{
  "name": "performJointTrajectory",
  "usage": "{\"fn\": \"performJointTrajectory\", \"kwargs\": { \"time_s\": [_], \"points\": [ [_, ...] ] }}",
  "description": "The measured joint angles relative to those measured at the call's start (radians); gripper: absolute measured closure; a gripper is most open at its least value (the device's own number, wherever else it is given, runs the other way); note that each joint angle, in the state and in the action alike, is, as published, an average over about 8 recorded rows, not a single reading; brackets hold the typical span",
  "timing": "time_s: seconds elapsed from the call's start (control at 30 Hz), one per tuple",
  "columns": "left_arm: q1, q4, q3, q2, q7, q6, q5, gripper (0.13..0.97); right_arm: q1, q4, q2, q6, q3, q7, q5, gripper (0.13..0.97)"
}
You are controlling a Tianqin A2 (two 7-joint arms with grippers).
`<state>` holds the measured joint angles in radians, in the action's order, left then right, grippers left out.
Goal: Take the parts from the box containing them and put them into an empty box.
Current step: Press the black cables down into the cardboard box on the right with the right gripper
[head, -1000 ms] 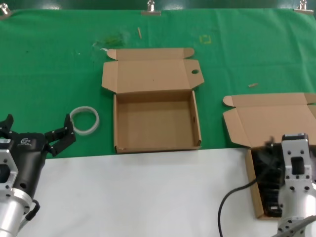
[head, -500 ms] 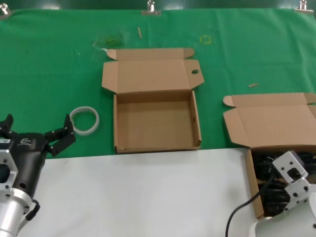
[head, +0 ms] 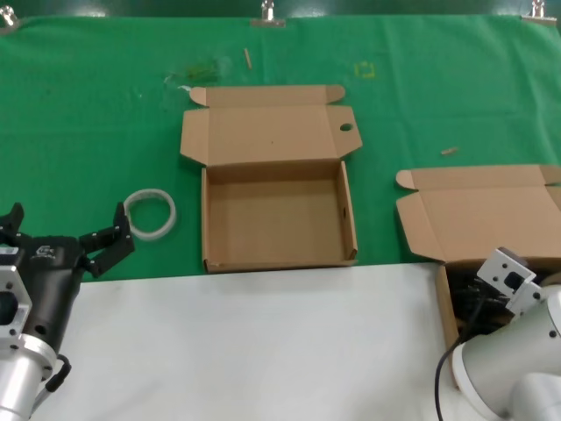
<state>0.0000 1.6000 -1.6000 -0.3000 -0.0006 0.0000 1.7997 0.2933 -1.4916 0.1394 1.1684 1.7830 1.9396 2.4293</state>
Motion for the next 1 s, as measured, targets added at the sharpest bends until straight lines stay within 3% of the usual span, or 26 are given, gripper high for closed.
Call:
{"fn": "performJointTrajectory", "kwargs": {
  "time_s": [0.47,1.0],
  "points": [
    [0.0,0.0,0.0,0.0,0.0,0.0,0.0,0.132,0.043,0.093,0.0,-0.105,-0.038,0.045,-0.01,0.129],
    [0.0,0.0,0.0,0.0,0.0,0.0,0.0,0.132,-0.008,-0.008,0.0,-0.063,-0.028,0.034,-0.018,0.129]
  ]
}}
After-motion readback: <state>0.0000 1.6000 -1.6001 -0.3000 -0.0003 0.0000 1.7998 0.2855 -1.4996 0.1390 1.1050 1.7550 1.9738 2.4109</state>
